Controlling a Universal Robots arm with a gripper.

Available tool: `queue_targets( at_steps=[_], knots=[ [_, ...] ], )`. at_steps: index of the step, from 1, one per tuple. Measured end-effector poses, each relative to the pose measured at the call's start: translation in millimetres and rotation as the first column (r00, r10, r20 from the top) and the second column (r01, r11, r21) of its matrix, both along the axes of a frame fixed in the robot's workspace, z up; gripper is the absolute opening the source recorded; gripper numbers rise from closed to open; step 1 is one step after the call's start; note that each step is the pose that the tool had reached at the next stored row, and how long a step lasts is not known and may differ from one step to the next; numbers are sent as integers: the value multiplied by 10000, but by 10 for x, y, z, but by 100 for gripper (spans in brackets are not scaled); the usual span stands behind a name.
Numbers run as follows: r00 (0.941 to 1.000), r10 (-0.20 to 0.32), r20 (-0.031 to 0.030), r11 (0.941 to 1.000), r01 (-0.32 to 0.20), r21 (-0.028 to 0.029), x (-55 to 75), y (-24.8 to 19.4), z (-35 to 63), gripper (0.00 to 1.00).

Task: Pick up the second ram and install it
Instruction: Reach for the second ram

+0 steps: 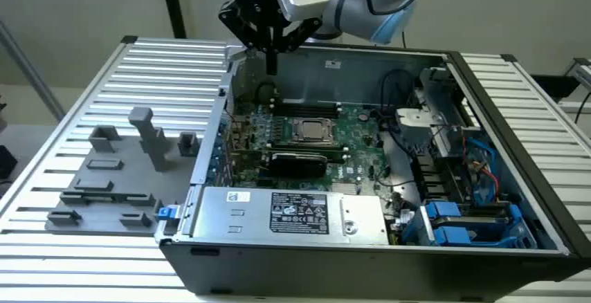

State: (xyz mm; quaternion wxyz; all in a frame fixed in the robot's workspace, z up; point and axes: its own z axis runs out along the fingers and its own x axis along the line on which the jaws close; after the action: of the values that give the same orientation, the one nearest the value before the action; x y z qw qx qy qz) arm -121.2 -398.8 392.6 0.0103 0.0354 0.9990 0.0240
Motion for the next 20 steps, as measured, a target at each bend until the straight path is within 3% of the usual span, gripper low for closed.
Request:
queue_targets(
  at_steps=[15,20],
  knots=[
    [10000,0,-2,10000,0,-3,-7,-5,1,11],
    [10000,-1,0,10000,1,0,-186,-39,-1,11]
  ],
)
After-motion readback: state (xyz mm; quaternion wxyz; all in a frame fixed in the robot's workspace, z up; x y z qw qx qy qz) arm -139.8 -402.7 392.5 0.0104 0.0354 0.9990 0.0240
